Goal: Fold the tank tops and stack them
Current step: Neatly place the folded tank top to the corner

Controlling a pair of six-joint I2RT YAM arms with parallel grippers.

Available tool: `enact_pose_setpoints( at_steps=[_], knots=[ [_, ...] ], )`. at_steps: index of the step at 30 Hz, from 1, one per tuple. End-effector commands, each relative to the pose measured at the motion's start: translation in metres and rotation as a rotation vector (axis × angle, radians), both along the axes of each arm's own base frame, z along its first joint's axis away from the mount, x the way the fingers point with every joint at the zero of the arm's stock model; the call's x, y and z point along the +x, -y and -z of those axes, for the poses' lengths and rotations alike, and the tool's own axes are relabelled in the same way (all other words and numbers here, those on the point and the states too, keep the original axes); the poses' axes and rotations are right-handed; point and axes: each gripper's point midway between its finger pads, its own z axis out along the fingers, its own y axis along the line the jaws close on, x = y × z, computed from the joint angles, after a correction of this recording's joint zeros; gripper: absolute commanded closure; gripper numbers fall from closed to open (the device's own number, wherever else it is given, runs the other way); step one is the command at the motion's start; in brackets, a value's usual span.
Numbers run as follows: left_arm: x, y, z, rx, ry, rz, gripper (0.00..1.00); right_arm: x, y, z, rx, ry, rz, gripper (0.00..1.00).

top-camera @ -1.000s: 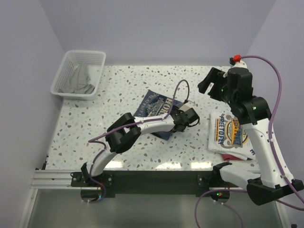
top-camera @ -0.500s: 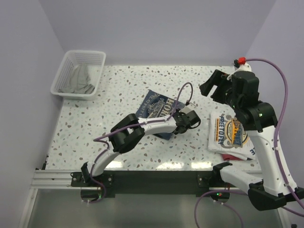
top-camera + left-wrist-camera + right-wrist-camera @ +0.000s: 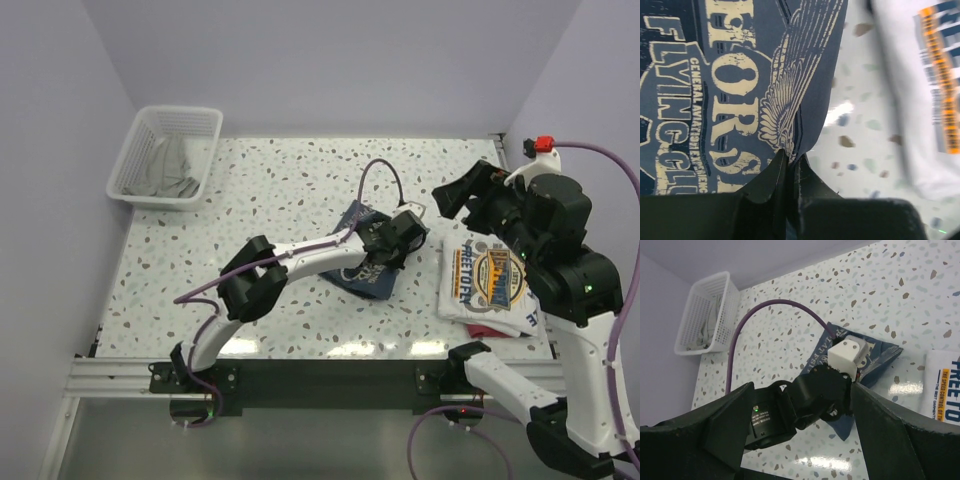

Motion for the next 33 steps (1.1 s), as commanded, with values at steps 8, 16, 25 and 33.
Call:
enact_pose_setpoints(
  at_steps=[8,16,25,33],
  knots=[
    [-0.036,0.084,-0.116,-0.642,-0.225,-0.065,1.0,-0.02,-0.005,-0.01,0.033,0.005,-0.05,0.19],
    [-0.037,0.122,-0.152,-0.797,-0.274,-0.101,1.0,-0.029,-0.003,-0.015,0.046,0.013,-0.051,0.19],
    [-0.039,0.155,-0.17,-0.918,-0.335,-0.155,1.0,-0.041,-0.014,-0.021,0.104,0.015,-0.108,0.19],
    [-0.042,0.174,-0.186,-0.971,-0.329,-0.147,1.0,-0.053,-0.021,-0.033,0.162,0.029,-0.151,0.19]
  ],
)
